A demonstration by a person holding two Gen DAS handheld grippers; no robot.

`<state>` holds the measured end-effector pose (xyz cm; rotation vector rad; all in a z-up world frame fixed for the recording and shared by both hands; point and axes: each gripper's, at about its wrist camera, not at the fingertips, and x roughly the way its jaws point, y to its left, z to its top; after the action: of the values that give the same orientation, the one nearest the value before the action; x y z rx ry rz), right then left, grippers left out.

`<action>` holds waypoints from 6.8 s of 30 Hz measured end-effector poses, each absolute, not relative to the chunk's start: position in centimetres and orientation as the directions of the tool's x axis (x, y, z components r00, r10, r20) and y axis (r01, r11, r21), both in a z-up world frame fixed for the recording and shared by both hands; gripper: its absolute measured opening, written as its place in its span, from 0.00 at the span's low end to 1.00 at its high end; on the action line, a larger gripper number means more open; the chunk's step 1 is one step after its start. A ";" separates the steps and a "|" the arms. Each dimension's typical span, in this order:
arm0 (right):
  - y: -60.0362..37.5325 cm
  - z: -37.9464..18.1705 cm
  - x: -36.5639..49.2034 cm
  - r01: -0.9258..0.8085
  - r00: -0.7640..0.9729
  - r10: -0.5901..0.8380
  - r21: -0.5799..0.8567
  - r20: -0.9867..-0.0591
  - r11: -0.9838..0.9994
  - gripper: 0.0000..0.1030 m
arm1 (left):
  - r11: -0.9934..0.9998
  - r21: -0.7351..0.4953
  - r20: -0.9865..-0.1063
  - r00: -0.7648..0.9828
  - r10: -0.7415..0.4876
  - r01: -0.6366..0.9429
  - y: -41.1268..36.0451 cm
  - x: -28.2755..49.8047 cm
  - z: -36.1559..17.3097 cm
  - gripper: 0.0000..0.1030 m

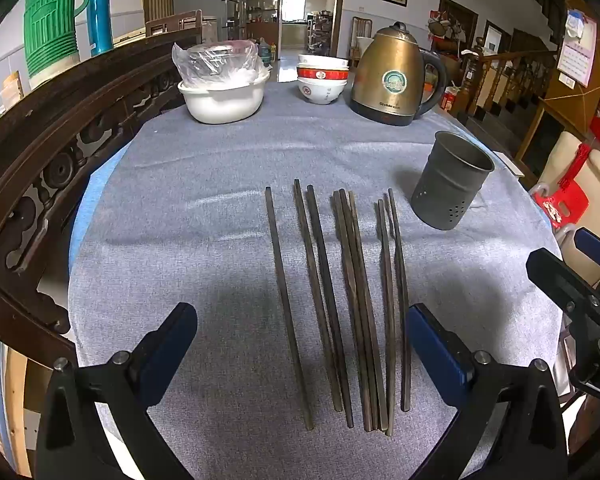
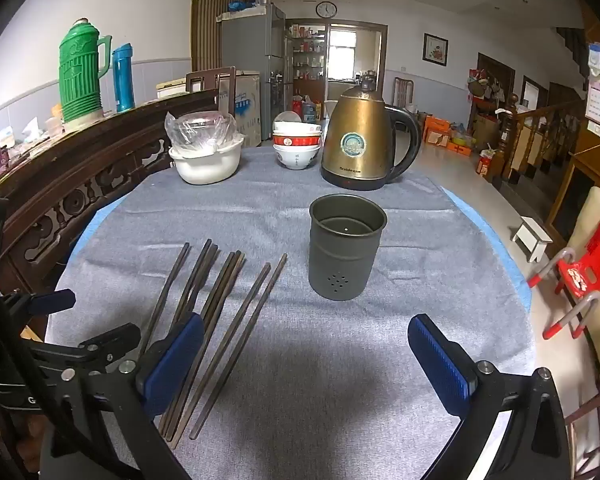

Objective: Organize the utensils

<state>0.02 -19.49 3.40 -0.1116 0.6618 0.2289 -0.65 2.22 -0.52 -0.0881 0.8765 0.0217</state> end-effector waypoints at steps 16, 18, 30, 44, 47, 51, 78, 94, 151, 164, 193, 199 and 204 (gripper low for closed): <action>-20.0 3.4 0.0 -0.226 0.771 0.170 -0.015 -0.614 0.974 1.00 | 0.996 -0.060 -0.768 0.640 -0.004 -0.065 2.2 -0.7 -0.7 1.00; -20.0 3.4 0.0 -0.222 0.771 0.165 -0.016 -0.615 0.975 1.00 | 0.996 -0.059 -0.768 0.641 -0.002 -0.068 2.2 -0.8 -0.7 1.00; -20.5 3.5 -0.4 -0.208 0.804 0.156 -0.025 -0.574 0.978 1.00 | 0.994 -0.062 -0.765 0.644 0.008 -0.087 2.6 -0.9 -0.8 1.00; -20.3 2.0 0.5 -0.286 0.689 0.257 0.072 -0.677 0.956 0.99 | 0.986 -0.073 -0.787 0.616 0.036 -0.152 4.4 -0.5 -1.6 0.97; -19.8 0.8 1.7 -0.307 0.628 0.277 0.096 -0.727 0.947 0.84 | 0.978 -0.093 -0.815 0.579 0.035 -0.189 5.5 -0.1 -2.5 0.90; -19.5 -1.1 4.3 -0.272 0.477 0.359 0.253 -0.803 0.928 0.72 | 0.962 -0.135 -0.844 0.536 0.014 -0.238 7.0 0.3 -3.7 0.87; -16.5 -7.2 13.4 -0.003 0.198 0.390 0.397 -0.899 0.918 0.08 | 0.948 -0.174 -0.869 0.494 -0.019 -0.268 9.4 1.7 -5.2 0.87; -19.9 -6.8 13.0 -0.204 0.066 0.328 0.309 -0.942 0.929 0.08 | 0.965 -0.151 -0.953 0.289 -0.084 -0.216 8.0 9.3 -5.3 0.68; -26.5 3.2 4.4 -0.060 0.852 0.148 0.189 -0.502 0.980 0.06 | 0.946 -0.149 -0.545 0.822 0.165 -0.288 6.4 7.1 -1.2 0.05; -27.1 2.8 0.6 -0.106 0.869 0.156 0.131 -0.470 0.986 0.06 | 0.956 -0.165 -0.503 0.855 0.129 -0.241 6.8 1.3 -0.4 0.06; -33.7 7.2 0.3 -0.091 0.882 0.296 0.482 -0.368 0.871 0.06 | 0.868 -0.493 -0.423 0.889 -0.177 -0.062 7.1 0.9 6.5 0.06; -35.2 9.0 0.0 -0.099 0.900 0.312 0.553 -0.305 0.827 0.06 | 0.784 -0.620 -0.392 0.876 -0.279 -0.027 7.5 2.3 7.4 0.06; -35.7 9.2 0.2 -0.087 0.901 0.311 0.577 -0.302 0.812 0.06 | 0.760 -0.650 -0.387 0.871 -0.304 -0.024 6.8 3.4 7.5 0.06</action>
<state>0.24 -35.67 9.17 0.5886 0.3988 0.2184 3.37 6.85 7.50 -0.6980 0.5000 -0.1596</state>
